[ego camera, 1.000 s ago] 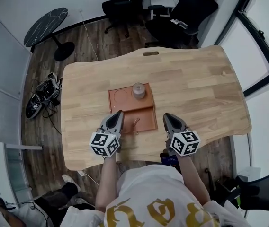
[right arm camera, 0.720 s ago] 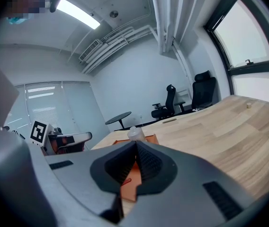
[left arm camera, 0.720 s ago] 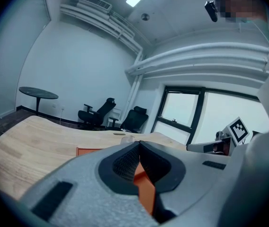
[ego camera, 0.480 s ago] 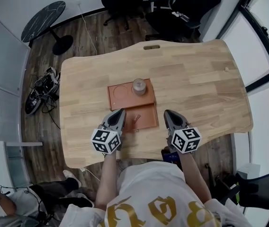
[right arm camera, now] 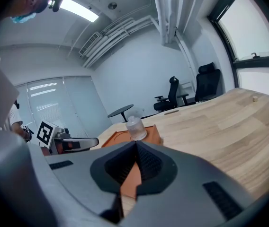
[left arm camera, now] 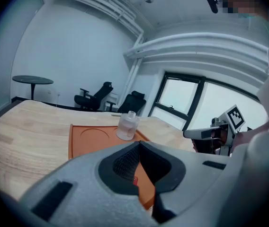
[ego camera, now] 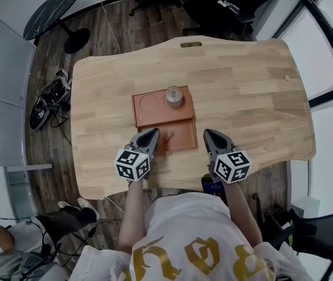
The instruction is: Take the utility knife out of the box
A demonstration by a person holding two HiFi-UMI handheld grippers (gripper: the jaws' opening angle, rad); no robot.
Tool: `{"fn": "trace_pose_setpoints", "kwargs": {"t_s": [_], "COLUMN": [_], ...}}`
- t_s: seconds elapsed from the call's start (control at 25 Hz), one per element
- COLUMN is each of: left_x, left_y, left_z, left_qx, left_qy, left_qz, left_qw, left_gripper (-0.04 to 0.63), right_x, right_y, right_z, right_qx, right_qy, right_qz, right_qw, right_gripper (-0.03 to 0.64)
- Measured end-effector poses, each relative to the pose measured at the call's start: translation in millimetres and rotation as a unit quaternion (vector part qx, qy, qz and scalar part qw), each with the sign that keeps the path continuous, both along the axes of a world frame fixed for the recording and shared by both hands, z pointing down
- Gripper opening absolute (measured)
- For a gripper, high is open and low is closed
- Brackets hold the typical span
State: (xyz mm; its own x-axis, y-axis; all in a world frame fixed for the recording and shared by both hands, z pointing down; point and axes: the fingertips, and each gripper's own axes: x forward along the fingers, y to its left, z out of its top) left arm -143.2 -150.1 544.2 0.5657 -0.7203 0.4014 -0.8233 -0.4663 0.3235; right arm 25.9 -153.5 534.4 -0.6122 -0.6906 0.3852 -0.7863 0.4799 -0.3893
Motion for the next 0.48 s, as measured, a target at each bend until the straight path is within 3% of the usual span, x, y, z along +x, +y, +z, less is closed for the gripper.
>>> {"fn": "trace_pose_setpoints", "kwargs": {"t_s": [0.48], "left_x": [14.2], "left_y": [-6.1], "left_z": [42.4], "left_qx": [-0.065], "left_qy": [-0.054], "left_qz": [0.054], "left_qw": [0.9949], "left_gripper": [0.011], "right_x": [9.4], "right_y": [-11.3], "right_z": [31.0], "right_qx": [-0.036], "right_qy": [0.010], "right_qz": [-0.006], "right_qw": [0.999], "right_gripper": [0.011]}}
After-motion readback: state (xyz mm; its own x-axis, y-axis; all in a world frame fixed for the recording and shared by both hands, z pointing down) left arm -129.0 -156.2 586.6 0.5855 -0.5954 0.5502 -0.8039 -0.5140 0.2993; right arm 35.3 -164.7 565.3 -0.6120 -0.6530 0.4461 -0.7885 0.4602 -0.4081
